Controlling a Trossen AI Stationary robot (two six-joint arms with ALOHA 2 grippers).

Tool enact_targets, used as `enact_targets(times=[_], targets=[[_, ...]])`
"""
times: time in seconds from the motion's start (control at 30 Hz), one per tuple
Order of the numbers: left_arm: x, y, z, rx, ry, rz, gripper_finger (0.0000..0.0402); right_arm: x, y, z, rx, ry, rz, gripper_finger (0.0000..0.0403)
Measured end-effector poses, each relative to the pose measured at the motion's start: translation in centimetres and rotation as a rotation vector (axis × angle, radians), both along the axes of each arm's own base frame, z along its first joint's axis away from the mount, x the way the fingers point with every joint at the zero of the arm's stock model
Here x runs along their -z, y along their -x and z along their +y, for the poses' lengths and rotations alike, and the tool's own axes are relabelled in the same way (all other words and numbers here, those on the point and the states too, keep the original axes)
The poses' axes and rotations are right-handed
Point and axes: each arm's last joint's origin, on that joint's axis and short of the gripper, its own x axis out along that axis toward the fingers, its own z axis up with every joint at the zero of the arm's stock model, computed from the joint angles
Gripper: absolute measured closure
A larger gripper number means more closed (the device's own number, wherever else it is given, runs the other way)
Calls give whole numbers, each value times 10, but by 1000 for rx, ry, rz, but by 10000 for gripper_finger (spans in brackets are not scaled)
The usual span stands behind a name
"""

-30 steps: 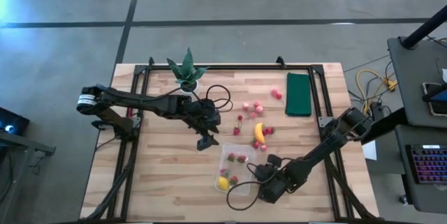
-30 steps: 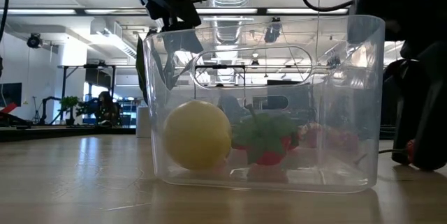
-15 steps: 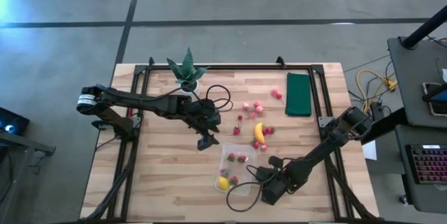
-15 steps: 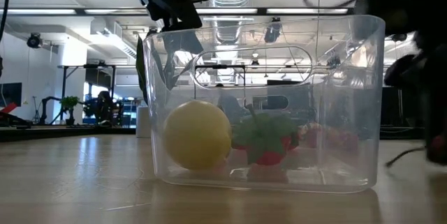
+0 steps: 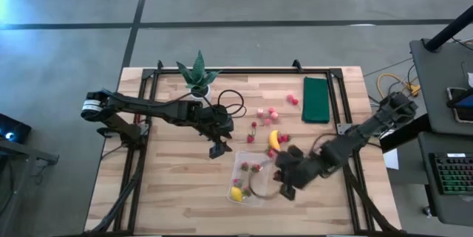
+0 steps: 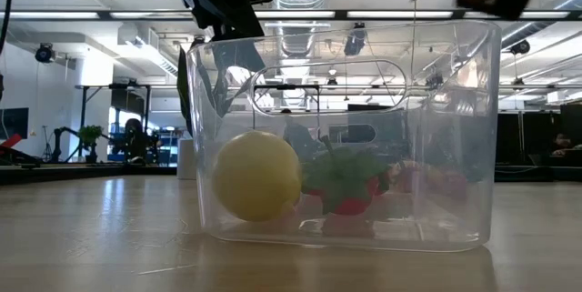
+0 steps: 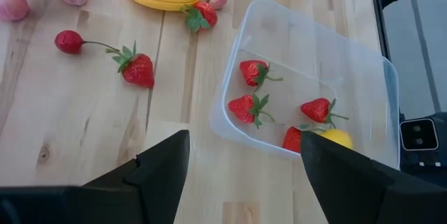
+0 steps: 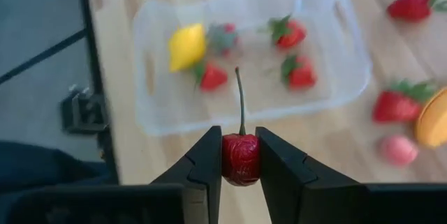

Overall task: Pick and placing Produce into tupperware
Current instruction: Put the cherry into the transparent bin, then put the peach into the transparent bin

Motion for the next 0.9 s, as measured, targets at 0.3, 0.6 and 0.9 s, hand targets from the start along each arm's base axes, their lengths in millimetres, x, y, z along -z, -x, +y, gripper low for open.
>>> enact_targets(times=[0.3, 0.6, 0.9], targets=[[1, 1, 0, -13, -4, 16, 144, 2, -47, -7, -78, -88, -16, 284], [5, 5, 2, -72, -34, 73, 144, 0, -31, -17, -50, 15, 115, 184], [4, 4, 2, -69, -38, 66, 144, 39, 9, -44, -8, 195, 241, 155]])
